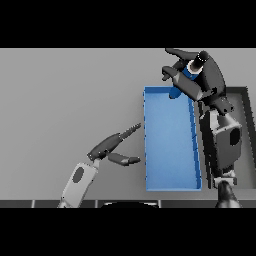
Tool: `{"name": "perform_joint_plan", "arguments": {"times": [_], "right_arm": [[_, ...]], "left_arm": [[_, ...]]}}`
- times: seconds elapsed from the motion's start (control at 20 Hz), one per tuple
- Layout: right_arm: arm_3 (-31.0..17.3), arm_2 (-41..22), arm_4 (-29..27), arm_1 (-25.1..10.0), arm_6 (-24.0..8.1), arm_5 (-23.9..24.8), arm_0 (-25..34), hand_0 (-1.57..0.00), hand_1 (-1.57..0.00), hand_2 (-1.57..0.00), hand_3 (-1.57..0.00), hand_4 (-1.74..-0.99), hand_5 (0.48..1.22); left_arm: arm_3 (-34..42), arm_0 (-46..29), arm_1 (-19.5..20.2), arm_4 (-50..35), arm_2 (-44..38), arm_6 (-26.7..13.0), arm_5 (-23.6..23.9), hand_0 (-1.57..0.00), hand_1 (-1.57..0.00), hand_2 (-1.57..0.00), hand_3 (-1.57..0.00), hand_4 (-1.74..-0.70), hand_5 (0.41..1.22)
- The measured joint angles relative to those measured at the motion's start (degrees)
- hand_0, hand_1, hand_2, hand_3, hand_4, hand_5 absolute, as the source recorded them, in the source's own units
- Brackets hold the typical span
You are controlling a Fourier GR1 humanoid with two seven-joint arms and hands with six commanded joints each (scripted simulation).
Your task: Pick up the blue pipe and place it into the blue bin.
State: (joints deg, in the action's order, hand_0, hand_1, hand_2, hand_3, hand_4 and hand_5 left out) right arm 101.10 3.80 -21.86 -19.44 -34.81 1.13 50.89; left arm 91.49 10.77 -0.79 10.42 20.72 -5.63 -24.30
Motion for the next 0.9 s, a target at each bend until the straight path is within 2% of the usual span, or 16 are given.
{"name": "perform_joint_plan", "arguments": {"times": [0.1, 0.35, 0.55, 0.6, 0.75, 0.9], "right_arm": [[0.1, 1.6, 0.9, -2.4, -0.1, -0.6, -4.3, -1.57, -1.57, -1.57, -1.57, -1.741, 1.221], [2.5, 2.9, 0.3, -2.6, -0.1, 1.1, -17.2, -1.57, -1.57, -1.57, -1.57, -1.741, 1.221], [6.7, 1.0, 0.4, -2.9, -0.1, 3.5, -29.8, -1.57, -1.57, -1.57, -1.57, -1.741, 1.221], [7.6, 0.2, 0.1, -3.6, -0.1, 5.1, -32.5, -1.57, -1.57, -1.57, -1.57, -1.741, 1.221], [9.1, -4.3, -0.5, -6.1, -0.1, 12.0, -38.7, -1.57, -1.57, -1.57, -1.57, -1.741, 1.221], [8.2, -11.0, -1.8, -11.7, -0.1, 21.5, -42.7, -1.57, -1.57, -1.57, -1.52, -1.741, 1.221]], "left_arm": [[0.0, 0.2, 0.5, 0.2, -0.4, 0.4, 0.2, 0.00, 0.00, 0.00, 0.00, -0.87, 0.413], [-0.4, 0.6, 0.3, 0.6, 0.0, -0.1, 0.3, 0.00, 0.00, 0.00, 0.00, -0.87, 0.420], [0.5, -1.3, 0.6, -0.2, 0.2, -0.2, -0.1, 0.00, 0.00, 0.00, 0.00, -0.88, 0.423], [1.3, -2.3, 1.0, -0.2, 0.3, 0.7, -0.1, 0.00, 0.00, 0.00, 0.00, -0.88, 0.425], [1.8, -1.9, 0.5, 0.1, 0.7, -0.8, 0.4, 0.00, 0.00, 0.00, 0.00, -0.88, 0.427], [1.1, -1.7, 0.4, -0.2, 0.7, -1.0, 0.0, 0.00, 0.00, 0.00, 0.00, -0.89, 0.422]]}}
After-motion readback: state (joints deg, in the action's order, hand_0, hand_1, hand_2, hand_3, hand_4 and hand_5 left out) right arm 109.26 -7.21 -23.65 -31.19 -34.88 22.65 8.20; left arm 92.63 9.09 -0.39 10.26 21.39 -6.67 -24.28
